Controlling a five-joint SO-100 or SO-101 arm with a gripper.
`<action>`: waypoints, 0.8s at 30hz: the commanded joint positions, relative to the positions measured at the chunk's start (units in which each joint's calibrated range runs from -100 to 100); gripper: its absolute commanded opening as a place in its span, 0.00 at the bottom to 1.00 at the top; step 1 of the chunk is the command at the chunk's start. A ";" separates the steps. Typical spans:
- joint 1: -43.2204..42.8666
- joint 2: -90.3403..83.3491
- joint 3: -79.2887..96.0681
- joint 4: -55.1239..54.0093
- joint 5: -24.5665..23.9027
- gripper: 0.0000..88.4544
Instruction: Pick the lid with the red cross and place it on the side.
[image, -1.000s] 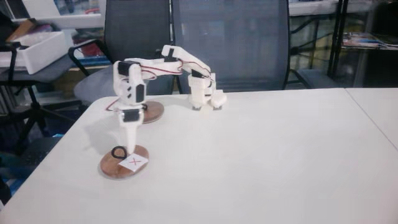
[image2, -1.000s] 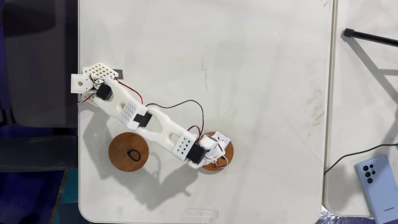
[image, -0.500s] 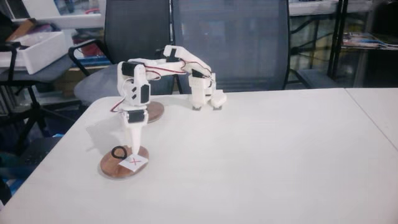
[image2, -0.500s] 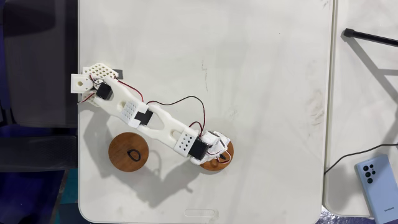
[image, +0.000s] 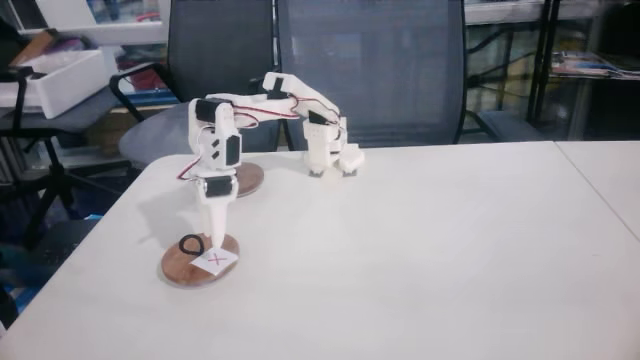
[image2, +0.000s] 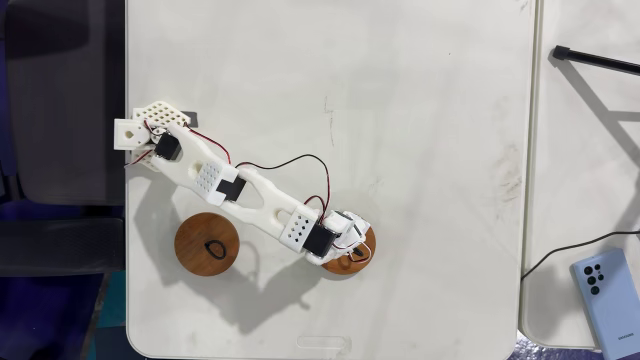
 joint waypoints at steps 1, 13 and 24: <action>0.29 -1.45 -1.73 -0.27 0.30 0.21; 0.44 -1.37 -1.73 -0.36 2.16 0.21; 0.51 -0.34 -2.91 -4.12 2.55 0.21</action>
